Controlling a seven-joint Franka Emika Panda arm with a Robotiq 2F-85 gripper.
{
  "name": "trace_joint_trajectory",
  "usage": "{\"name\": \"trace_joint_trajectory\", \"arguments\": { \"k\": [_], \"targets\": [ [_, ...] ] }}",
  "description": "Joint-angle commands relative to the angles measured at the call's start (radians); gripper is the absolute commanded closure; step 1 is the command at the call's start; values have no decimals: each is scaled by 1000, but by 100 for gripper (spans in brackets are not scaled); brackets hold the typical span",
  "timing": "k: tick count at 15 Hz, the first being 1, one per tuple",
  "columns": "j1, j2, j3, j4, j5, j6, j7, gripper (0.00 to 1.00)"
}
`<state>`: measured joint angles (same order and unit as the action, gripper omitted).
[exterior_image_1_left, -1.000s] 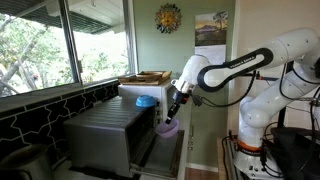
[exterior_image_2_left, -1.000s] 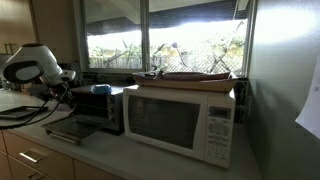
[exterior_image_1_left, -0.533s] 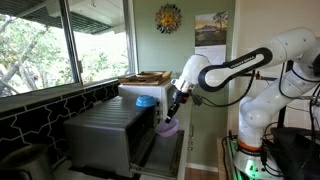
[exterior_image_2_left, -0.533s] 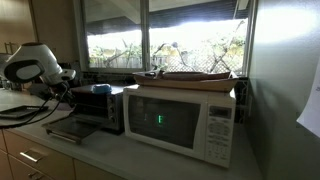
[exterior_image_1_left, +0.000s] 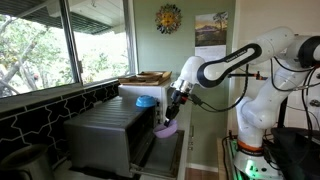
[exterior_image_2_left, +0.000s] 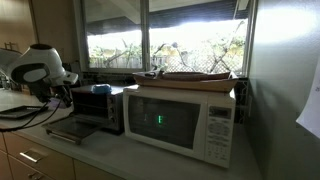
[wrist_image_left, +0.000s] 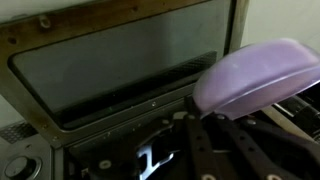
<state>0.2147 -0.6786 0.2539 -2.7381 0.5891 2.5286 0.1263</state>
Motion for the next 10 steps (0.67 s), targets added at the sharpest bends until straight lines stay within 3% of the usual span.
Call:
{"name": "trace_joint_trajectory", "arguments": {
  "k": [1, 3, 4, 6, 10],
  "targets": [
    [36, 16, -35, -1, -28, 9, 39, 92],
    [36, 35, -34, -1, -26, 15, 56, 92],
    [36, 38, -34, -1, -26, 17, 59, 98],
    [79, 64, -89, -3, 79, 6, 72, 98],
    [93, 119, -130, -7, 226, -13, 74, 98]
  ]
}}
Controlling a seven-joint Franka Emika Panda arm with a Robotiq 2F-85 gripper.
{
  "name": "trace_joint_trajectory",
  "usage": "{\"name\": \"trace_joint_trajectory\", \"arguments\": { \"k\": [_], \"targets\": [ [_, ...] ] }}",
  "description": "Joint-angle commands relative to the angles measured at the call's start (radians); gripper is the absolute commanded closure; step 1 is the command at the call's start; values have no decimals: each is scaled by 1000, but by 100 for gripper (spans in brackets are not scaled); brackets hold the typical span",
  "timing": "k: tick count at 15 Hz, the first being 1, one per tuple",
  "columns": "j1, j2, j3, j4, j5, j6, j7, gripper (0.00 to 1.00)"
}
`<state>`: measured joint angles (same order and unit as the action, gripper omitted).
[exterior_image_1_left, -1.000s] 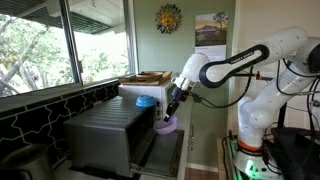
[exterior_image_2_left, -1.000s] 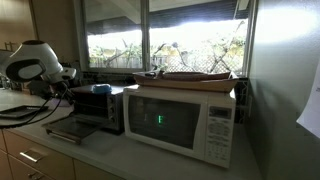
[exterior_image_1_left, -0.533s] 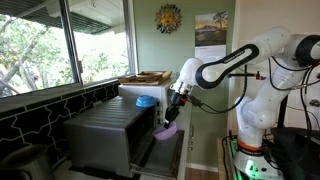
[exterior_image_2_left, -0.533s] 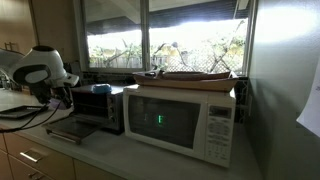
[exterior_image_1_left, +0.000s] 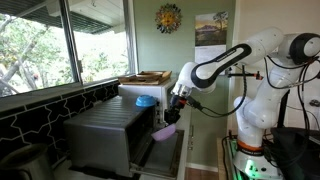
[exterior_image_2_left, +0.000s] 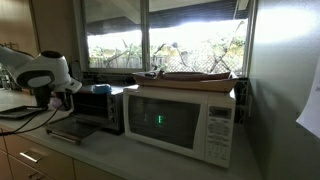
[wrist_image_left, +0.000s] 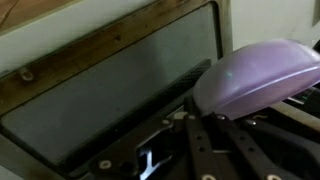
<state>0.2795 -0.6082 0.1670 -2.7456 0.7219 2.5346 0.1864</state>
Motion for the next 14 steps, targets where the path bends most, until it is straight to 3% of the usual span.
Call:
{"name": "trace_joint_trajectory", "arguments": {
  "k": [1, 7, 14],
  "targets": [
    [21, 61, -47, -1, 126, -26, 17, 98],
    [-18, 120, -62, -2, 346, -90, 33, 98],
    [-65, 173, -54, 19, 583, -242, 87, 98]
  ]
}}
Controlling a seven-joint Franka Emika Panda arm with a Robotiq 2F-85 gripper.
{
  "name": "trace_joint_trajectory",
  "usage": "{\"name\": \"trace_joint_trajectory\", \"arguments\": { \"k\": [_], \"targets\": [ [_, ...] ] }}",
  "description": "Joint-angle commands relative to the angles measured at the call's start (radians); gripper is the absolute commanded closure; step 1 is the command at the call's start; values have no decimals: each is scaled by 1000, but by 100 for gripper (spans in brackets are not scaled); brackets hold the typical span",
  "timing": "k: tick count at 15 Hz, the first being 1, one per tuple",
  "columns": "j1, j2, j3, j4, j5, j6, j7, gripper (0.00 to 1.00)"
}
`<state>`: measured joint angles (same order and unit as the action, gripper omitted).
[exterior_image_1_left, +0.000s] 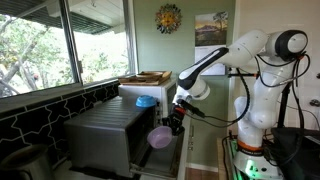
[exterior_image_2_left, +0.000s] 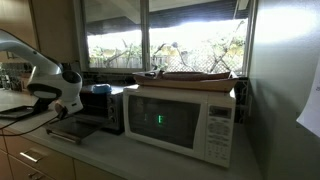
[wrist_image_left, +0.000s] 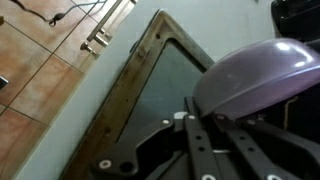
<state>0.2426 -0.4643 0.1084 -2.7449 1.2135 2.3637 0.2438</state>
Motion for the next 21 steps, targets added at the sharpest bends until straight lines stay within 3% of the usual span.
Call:
{"name": "trace_joint_trajectory", "arguments": {
  "k": [1, 7, 9, 11, 12, 14, 21],
  "targets": [
    [-37, 33, 6, 20, 125, -90, 43, 98],
    [-76, 82, 30, 26, 309, -101, 168, 98],
    [-89, 56, 41, 17, 258, -102, 131, 92],
    [-93, 58, 46, 19, 259, -100, 129, 92],
    [-94, 58, 48, 19, 259, -99, 129, 98],
    [-98, 81, -5, 28, 349, -212, 117, 98],
    [-158, 189, -48, 29, 487, -465, 172, 98]
  ]
}}
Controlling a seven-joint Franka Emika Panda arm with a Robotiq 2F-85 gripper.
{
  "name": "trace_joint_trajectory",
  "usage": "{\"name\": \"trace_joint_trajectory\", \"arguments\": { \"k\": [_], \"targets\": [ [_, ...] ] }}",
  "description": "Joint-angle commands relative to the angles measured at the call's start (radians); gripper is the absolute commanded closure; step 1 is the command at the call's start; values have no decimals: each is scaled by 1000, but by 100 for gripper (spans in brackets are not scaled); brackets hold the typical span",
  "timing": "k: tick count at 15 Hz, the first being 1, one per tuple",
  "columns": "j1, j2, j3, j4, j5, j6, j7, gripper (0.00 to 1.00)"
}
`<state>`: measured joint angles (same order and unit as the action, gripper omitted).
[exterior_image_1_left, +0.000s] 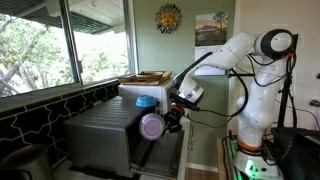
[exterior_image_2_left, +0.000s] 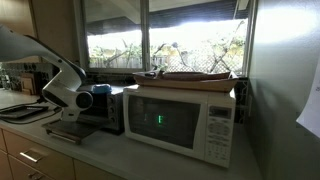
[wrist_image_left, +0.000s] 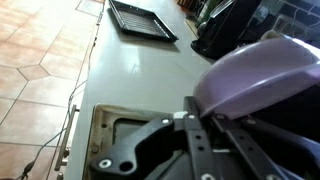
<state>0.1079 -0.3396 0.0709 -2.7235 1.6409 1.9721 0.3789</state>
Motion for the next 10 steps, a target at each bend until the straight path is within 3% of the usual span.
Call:
{"name": "trace_joint_trajectory", "arguments": {
  "k": [1, 6, 10],
  "targets": [
    [-29, 83, -9, 8, 76, -82, 62, 98],
    [-35, 146, -9, 9, 181, -108, 197, 98],
    [-39, 176, -25, 7, 268, -215, 284, 98]
  ]
}}
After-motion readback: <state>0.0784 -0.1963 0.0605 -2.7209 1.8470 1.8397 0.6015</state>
